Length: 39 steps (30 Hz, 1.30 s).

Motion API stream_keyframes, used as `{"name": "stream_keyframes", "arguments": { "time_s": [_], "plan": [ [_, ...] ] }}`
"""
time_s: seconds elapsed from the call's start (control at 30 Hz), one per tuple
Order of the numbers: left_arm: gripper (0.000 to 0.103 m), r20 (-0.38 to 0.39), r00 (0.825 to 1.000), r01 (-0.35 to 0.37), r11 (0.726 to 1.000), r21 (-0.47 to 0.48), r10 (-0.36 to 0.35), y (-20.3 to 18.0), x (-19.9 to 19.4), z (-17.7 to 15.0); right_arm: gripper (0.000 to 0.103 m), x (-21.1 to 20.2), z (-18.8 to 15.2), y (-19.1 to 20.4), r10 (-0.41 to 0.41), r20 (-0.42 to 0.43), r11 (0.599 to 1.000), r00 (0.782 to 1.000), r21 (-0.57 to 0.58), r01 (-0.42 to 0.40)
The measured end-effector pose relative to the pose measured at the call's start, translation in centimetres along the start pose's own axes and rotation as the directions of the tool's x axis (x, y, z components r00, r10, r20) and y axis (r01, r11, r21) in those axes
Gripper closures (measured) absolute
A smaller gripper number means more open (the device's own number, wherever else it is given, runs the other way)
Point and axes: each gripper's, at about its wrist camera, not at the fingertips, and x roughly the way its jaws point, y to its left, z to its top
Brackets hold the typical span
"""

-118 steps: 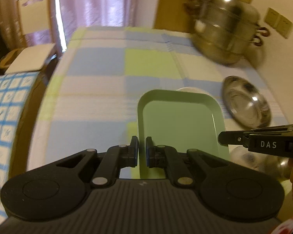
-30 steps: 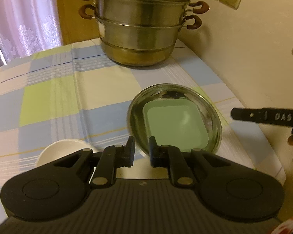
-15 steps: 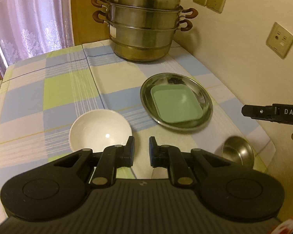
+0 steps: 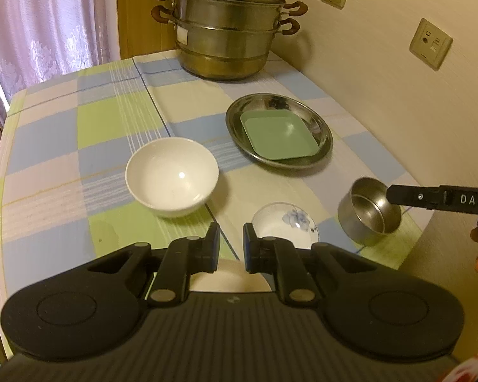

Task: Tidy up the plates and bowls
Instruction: 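Withdraw both grippers from the steel plate toward the floral saucer, then close both grippers on the rim of the small floral saucer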

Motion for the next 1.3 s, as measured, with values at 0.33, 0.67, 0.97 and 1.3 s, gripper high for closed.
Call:
{"name": "stream_keyframes", "arguments": {
  "time_s": [0.33,0.67,0.97,1.3],
  "plan": [
    [0.090,-0.017,0.999,-0.041,0.998,-0.049,0.040,-1.0,-1.6,-2.9,0.052,-0.3,-2.0,0.8,0.055,-0.055,0.996,0.997,-0.064,-0.058],
    [0.090,-0.044,0.993,-0.114,0.984,-0.134,0.109,-4.1,-2.5,-5.7,0.049,-0.3,-3.2,0.2,0.094,-0.148,0.976,0.984,-0.183,-0.121],
    [0.090,-0.059,0.986,-0.165,0.968,-0.191,0.157,-7.9,-2.3,-7.2,0.049,-0.6,-3.8,-1.6,0.106,-0.225,0.949,0.969,-0.269,-0.166],
    [0.090,-0.066,0.977,-0.214,0.951,-0.224,0.204,-11.6,-1.8,-7.8,0.049,-1.1,-3.6,-3.9,0.129,-0.265,0.923,0.956,-0.321,-0.214]
  ]
}}
